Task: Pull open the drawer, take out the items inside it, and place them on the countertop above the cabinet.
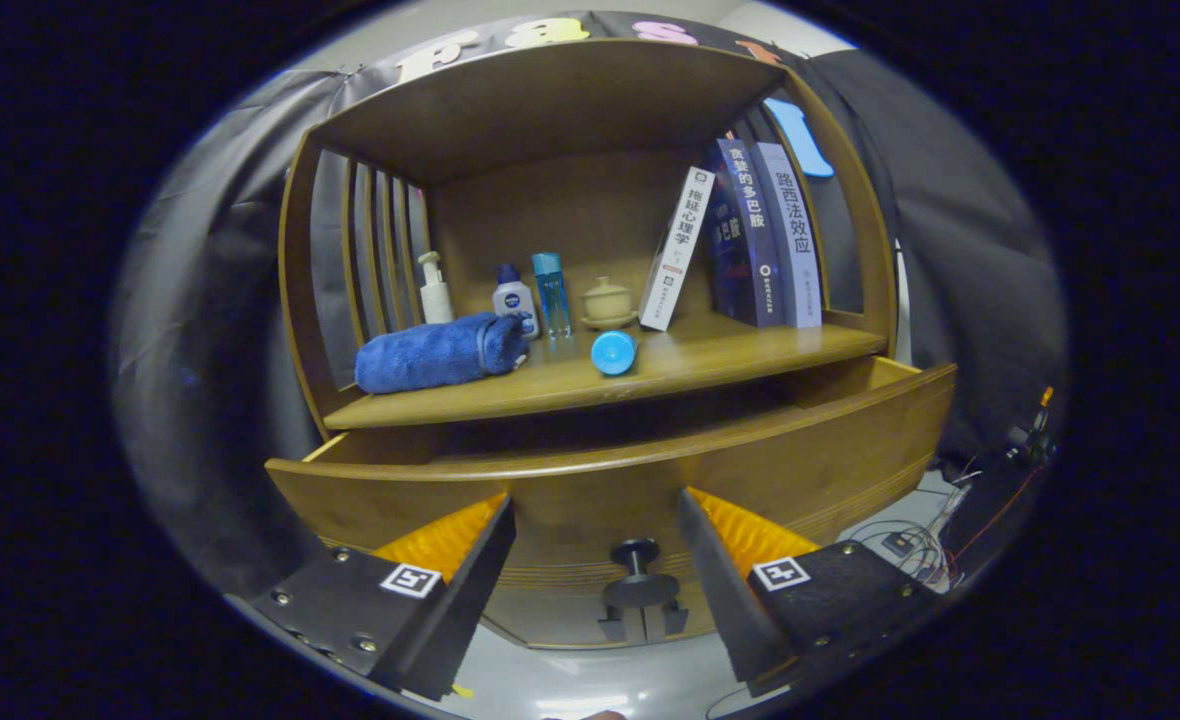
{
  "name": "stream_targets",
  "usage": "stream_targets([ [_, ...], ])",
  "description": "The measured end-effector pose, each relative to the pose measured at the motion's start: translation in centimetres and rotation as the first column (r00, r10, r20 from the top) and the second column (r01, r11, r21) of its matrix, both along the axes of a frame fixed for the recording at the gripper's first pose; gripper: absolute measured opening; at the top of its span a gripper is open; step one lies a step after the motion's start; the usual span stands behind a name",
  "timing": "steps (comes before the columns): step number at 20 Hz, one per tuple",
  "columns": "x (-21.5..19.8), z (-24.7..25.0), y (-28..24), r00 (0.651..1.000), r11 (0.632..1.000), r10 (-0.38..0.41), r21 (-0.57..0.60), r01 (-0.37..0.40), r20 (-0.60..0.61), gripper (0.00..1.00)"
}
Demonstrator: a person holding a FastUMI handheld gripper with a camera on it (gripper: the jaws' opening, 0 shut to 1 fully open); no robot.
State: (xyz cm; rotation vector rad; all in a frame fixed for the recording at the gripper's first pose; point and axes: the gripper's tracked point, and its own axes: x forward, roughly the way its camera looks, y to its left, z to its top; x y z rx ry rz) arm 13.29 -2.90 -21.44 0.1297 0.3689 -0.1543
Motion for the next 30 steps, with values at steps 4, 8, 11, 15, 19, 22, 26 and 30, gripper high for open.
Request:
stream_targets([
  [4,1.6,-0.3,-0.1,1.000,1.000,-0.004,0.001,0.004,-0.006,0.98],
  [8,3.0,-0.5,-0.1,1.000,1.000,-0.011,0.009,0.011,-0.009,0.98],
  [11,3.4,-0.7,-0.1,1.000,1.000,-0.014,0.027,0.014,-0.004,0.98],
  [15,4.5,-0.9,-0.3,1.000,0.999,-0.016,0.041,0.016,-0.003,0.98],
  [19,5.4,-1.2,-0.2,1.000,0.997,-0.023,0.072,0.023,0.006,0.98],
  [22,6.1,-1.4,-0.2,1.000,0.997,-0.022,0.079,0.022,-0.002,0.98],
  [26,6.3,-1.3,-0.3,1.000,0.996,-0.020,0.085,0.019,0.013,0.99],
  [30,6.1,-0.7,0.9,0.999,0.997,0.009,0.076,-0.011,0.031,0.98],
])
